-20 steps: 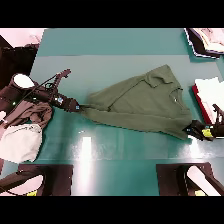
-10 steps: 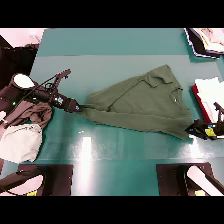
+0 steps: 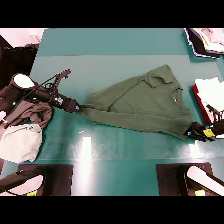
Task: Fold the shirts.
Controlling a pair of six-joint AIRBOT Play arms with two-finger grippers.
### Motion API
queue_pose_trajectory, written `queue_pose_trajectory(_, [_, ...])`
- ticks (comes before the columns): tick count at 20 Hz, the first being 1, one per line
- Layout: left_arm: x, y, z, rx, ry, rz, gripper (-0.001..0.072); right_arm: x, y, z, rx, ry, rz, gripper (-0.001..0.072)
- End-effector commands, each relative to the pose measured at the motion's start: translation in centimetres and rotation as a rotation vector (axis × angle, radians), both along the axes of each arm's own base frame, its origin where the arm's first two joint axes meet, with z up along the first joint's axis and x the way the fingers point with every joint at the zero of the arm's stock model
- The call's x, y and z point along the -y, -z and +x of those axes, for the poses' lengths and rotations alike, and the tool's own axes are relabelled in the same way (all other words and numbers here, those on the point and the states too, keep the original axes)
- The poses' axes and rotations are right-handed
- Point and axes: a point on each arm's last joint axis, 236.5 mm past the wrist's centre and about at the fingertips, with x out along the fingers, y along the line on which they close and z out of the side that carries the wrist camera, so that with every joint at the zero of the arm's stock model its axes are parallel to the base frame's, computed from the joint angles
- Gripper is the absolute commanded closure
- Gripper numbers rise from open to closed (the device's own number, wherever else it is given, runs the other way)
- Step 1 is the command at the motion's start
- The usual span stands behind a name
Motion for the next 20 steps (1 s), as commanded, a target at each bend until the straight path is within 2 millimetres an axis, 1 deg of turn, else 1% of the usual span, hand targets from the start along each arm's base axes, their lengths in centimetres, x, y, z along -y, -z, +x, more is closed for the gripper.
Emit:
queue_pose_trajectory(1, [0.0,-0.1,0.1,0.003,-0.001,0.000,0.0685,0.3,0.3,0.2,0.012,-0.019,-0.028,0.0466])
queue_pose_trajectory(2, [0.0,-0.1,0.0,0.002,0.000,0.000,0.0685,0.5,0.0,0.4,0.031,-0.018,-0.045,0.0560])
queue_pose_trajectory(4, [0.0,-0.1,0.1,0.004,-0.002,0.000,0.0685,0.8,-0.8,0.9,0.075,-0.024,-0.077,0.0696])
queue_pose_trajectory(7, [0.0,-0.3,0.2,-0.002,-0.012,-0.005,0.0685,1.1,-2.3,1.4,0.139,-0.027,-0.123,0.0696])
queue_pose_trajectory(8, [0.0,-1.0,0.5,-0.001,-0.022,-0.012,0.0685,0.8,-3.1,1.7,0.171,-0.020,-0.122,0.0696])
queue_pose_trajectory(9, [-0.2,-2.1,1.0,0.013,-0.027,-0.023,0.0685,0.2,-4.0,2.4,0.214,-0.005,-0.110,0.0697])
queue_pose_trajectory(10, [-0.5,-3.5,1.7,0.028,-0.038,-0.031,0.0685,-0.8,-5.2,3.4,0.275,0.020,-0.078,0.0697])
queue_pose_trajectory(11, [-1.1,-5.4,2.5,0.056,-0.047,-0.037,0.0685,-1.8,-6.6,4.6,0.342,0.048,-0.041,0.0698])
queue_pose_trajectory(12, [-1.7,-7.5,3.4,0.090,-0.059,-0.044,0.0685,-3.0,-8.5,6.0,0.424,0.079,0.007,0.0698])
queue_pose_trajectory(13, [-2.2,-9.9,4.3,0.138,-0.071,-0.049,0.0685,-3.8,-10.5,7.2,0.500,0.100,0.038,0.0698])
queue_pose_trajectory(15, [-3.4,-15.9,6.3,0.287,-0.095,-0.051,0.0686,-4.6,-15.6,9.3,0.655,0.070,0.027,0.0698])
queue_pose_trajectory(16, [-4.0,-19.6,7.2,0.376,-0.123,-0.055,0.0686,-4.9,-18.7,10.3,0.735,0.030,-0.008,0.0698])
queue_pose_trajectory(18, [-5.1,-27.0,8.1,0.568,-0.177,-0.065,0.0685,-5.7,-25.5,12.2,0.900,-0.009,-0.071,0.0699])
queue_pose_trajectory(19, [-5.4,-30.6,8.2,0.662,-0.205,-0.071,0.0686,-6.1,-29.2,13.0,0.990,-0.025,-0.099,0.0699])
queue_pose_trajectory(20, [-5.8,-34.3,7.9,0.763,-0.233,-0.072,0.0686,-6.6,-33.4,13.7,1.095,-0.038,-0.130,0.0699])
